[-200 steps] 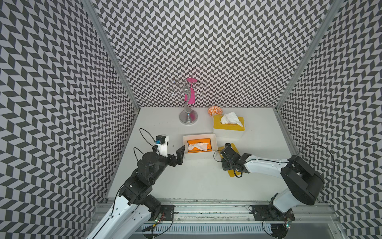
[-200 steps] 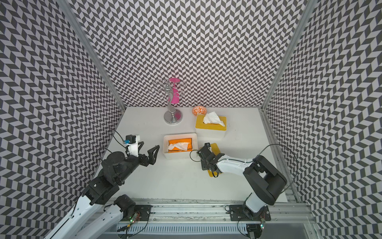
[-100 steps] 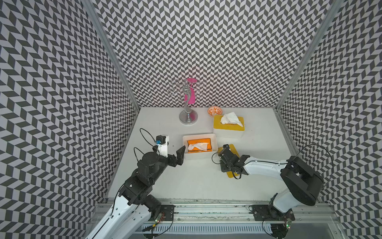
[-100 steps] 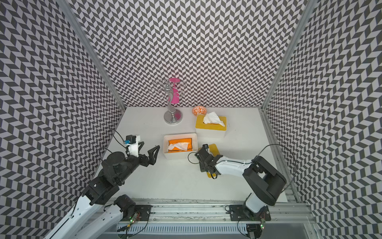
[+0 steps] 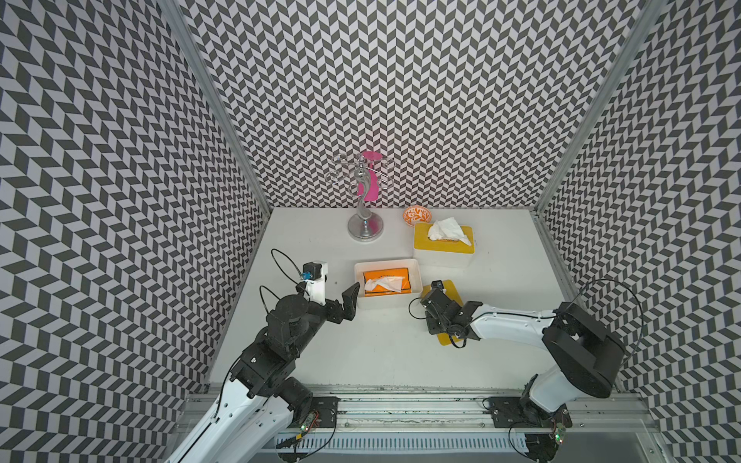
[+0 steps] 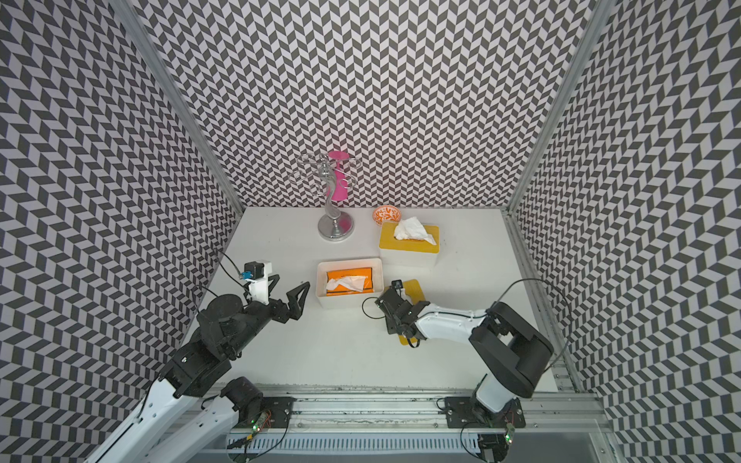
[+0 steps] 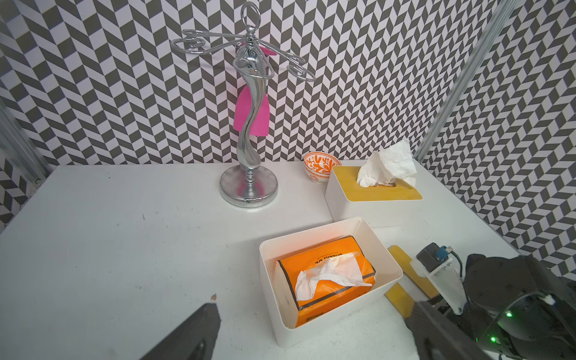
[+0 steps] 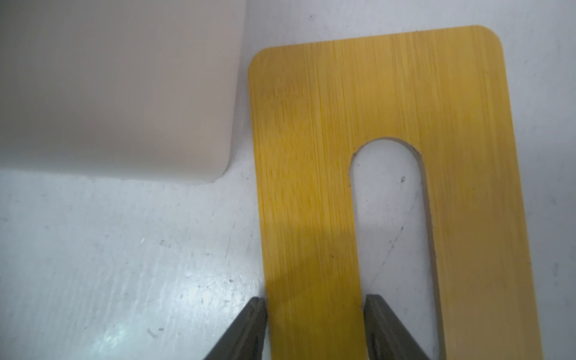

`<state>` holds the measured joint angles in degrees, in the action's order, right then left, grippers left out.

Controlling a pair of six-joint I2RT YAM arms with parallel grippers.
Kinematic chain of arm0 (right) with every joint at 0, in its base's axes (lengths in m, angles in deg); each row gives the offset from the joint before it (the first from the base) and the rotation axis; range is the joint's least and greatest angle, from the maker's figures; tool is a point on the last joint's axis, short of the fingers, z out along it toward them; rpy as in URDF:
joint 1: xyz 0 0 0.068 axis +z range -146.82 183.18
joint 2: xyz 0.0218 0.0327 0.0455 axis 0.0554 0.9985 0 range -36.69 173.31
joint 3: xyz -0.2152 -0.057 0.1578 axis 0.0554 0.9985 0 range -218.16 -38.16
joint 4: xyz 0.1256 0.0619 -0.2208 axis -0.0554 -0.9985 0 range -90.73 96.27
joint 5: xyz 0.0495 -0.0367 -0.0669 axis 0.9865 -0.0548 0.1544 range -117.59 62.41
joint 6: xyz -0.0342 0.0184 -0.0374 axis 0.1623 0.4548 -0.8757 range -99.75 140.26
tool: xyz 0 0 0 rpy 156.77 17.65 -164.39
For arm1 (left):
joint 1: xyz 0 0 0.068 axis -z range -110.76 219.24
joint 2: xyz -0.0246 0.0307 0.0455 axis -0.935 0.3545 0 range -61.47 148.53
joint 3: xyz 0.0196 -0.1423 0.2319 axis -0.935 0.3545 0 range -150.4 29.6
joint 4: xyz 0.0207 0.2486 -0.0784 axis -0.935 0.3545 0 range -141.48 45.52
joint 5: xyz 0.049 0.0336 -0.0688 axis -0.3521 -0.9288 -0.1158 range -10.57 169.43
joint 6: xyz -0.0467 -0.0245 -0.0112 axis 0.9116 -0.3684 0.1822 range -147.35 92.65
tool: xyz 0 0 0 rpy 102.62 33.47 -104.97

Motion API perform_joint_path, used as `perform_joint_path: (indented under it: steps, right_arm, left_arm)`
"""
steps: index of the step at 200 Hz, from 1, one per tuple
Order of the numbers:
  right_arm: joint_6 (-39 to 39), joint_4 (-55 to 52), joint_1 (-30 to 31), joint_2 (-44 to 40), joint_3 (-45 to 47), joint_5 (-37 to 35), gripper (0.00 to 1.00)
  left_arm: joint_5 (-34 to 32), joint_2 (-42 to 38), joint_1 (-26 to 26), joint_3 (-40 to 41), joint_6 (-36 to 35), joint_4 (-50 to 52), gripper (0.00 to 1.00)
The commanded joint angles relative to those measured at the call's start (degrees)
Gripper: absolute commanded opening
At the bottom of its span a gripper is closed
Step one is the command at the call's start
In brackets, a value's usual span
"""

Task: Put the tissue paper into the tissue box
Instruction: Pick up the box lid from the center of the board.

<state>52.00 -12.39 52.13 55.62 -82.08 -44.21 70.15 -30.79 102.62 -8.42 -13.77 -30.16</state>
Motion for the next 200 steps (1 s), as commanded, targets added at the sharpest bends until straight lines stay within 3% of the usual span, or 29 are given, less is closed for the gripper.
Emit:
perform_joint_path:
  steps: [1,48,119,200]
  right_arm:
    - [0.68,-9.07,1.57,4.97,2.77,2.26,0.51]
    - [1.55,-8.43,2.73,5.54,2.76,2.93,0.38]
    - [1.90,-8.19,2.73,-3.21,2.57,2.51,0.24]
    - [3.32,-11.02,2.73,-15.16,2.07,-1.25,0.20]
  left_arm:
    - [-0.48,-0.51,0.33,0.05,0.13,0.39,1.00]
    - [-0.81,-0.49,0.71,0.07,0.10,0.52,1.00]
    - [-1.36,-0.62,1.15,0.06,0.21,0.74,1.00]
    - [-1.36,-0.62,1.33,0.07,0.30,0.66,1.00]
